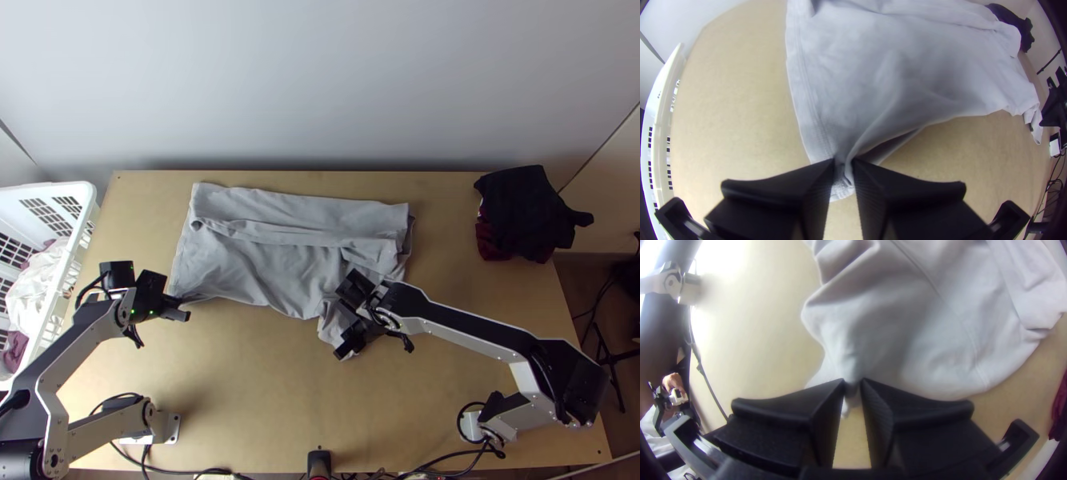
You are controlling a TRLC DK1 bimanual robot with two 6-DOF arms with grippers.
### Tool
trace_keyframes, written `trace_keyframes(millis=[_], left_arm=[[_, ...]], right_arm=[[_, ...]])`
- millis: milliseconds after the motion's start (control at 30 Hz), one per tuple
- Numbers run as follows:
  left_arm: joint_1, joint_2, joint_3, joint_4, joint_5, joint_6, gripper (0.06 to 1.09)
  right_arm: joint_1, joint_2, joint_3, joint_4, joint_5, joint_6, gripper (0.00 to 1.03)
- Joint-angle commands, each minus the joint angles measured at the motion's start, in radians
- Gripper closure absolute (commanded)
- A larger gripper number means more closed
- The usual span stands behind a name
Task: Fold the t-shirt
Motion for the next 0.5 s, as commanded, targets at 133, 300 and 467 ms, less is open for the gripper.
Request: trace_keyframes(millis=[133, 300, 467], left_arm=[[0.008, -0.111, 0.064, -0.053, 0.025, -0.045, 1.0], [-0.02, -0.232, 0.124, -0.088, 0.044, -0.085, 1.03], [-0.025, -0.239, 0.195, -0.129, 0.038, -0.084, 1.03]], right_arm=[[-0.014, -0.01, 0.009, -0.006, 0.004, -0.001, 0.82], [-0.052, -0.033, 0.024, -0.014, 0.007, -0.004, 0.82], [-0.156, -0.115, 0.07, -0.032, 0.005, -0.018, 1.0]])
